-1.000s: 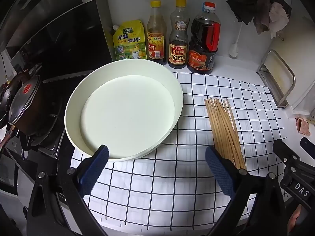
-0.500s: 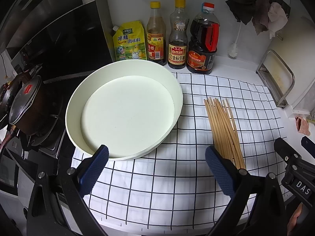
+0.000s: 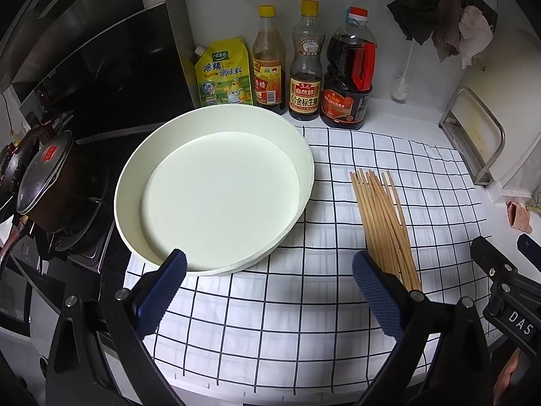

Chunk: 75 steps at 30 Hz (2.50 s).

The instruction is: Organize utensils

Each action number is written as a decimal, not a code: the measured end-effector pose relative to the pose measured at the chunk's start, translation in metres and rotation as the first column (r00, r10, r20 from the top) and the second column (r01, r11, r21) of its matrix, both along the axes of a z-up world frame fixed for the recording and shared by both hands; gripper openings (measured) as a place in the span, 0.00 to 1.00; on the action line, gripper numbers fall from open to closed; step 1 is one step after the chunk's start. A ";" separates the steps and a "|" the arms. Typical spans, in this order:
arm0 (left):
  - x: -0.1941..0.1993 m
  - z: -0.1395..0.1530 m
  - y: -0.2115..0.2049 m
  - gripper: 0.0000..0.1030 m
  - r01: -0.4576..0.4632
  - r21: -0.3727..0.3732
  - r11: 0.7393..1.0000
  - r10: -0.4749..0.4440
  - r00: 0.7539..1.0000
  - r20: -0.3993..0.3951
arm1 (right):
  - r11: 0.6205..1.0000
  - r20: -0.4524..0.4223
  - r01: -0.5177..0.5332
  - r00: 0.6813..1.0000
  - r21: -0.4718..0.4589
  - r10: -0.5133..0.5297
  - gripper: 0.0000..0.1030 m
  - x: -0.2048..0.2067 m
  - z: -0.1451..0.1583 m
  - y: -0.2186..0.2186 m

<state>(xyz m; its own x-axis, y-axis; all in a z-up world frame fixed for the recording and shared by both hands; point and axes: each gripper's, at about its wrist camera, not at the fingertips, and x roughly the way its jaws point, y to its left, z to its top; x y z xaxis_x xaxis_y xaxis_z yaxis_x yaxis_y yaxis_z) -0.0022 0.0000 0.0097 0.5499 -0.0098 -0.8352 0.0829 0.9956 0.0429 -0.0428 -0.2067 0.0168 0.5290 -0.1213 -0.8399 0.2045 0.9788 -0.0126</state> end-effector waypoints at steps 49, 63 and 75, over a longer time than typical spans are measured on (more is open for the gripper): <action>0.000 0.004 0.003 0.94 -0.005 0.002 1.000 0.005 1.000 0.004 | 1.000 0.003 -0.012 1.000 0.005 0.012 0.92 -0.001 0.002 0.002; -0.001 -0.015 -0.024 0.94 0.041 -0.031 0.999 -0.041 0.999 -0.004 | 0.995 0.018 -0.062 0.998 0.083 0.061 0.92 -0.006 -0.023 -0.024; 0.013 -0.072 -0.062 0.94 0.043 -0.063 0.997 -0.045 0.999 -0.023 | 0.991 -0.037 -0.093 0.995 0.095 0.097 0.92 0.013 -0.104 -0.072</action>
<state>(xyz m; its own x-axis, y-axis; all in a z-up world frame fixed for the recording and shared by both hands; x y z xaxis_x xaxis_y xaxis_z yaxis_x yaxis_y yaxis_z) 0.0112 -0.0617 -0.0619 0.5275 -0.0864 -0.8452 0.1270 0.9917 -0.0221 -0.0301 -0.2789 -0.0870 0.4987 0.0079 -0.8667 0.1113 0.9911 0.0731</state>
